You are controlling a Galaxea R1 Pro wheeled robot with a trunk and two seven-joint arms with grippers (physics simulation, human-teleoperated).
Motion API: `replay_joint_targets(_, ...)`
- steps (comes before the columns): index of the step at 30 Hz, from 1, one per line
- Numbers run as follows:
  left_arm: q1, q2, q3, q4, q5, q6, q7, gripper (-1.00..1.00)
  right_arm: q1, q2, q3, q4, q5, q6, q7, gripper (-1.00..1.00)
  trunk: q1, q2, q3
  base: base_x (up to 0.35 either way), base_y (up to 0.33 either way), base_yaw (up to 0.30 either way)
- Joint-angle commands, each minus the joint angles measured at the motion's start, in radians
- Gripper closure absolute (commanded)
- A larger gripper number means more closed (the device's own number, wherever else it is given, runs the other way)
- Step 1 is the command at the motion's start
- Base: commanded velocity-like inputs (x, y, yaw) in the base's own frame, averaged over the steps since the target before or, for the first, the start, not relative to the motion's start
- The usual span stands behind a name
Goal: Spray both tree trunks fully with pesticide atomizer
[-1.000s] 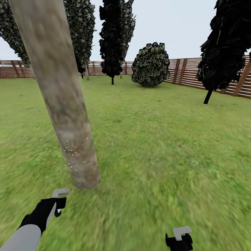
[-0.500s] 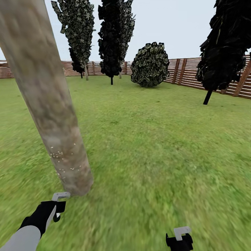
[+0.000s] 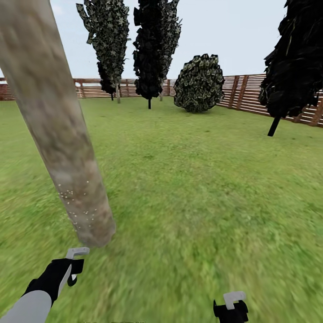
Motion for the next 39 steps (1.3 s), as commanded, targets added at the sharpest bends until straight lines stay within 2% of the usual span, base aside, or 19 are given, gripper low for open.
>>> replay_joint_targets(1, -0.001, -0.001, 0.006, -0.002, -0.008, 0.004, -0.004, 1.0, 0.0, 0.0, -0.008, 0.001, 0.011, -0.003, -0.004, -1.0, 0.0, 0.0, -0.001, 0.0, -0.275, 0.275)
replay_joint_targets(6, -0.001, -0.001, 0.006, -0.002, -0.008, 0.004, -0.002, 1.0, 0.0, 0.0, -0.008, 0.001, 0.011, -0.003, -0.004, -1.0, 0.0, 0.0, -0.001, 0.0, -0.275, 0.199)
replay_joint_targets(22, 0.0, 0.001, 0.007, -0.002, -0.008, 0.004, -0.002, 1.0, -0.001, 0.0, -0.008, 0.003, 0.011, -0.003, -0.004, -1.0, 0.0, 0.0, -0.001, 0.033, -0.275, 0.015)
replay_joint_targets(33, 0.0, 0.0, 0.006, -0.002, -0.007, 0.004, -0.002, 1.0, 0.0, 0.0, -0.008, 0.003, 0.011, -0.003, -0.004, -1.0, 0.0, 0.0, -0.001, 0.117, -0.271, 0.248)
replay_joint_targets(39, 0.0, 0.001, 0.006, -0.002, -0.008, 0.004, -0.002, 1.0, 0.0, 0.0, -0.008, 0.003, 0.012, -0.003, -0.004, -1.0, 0.0, 0.0, -0.001, 0.209, -0.219, 0.057)
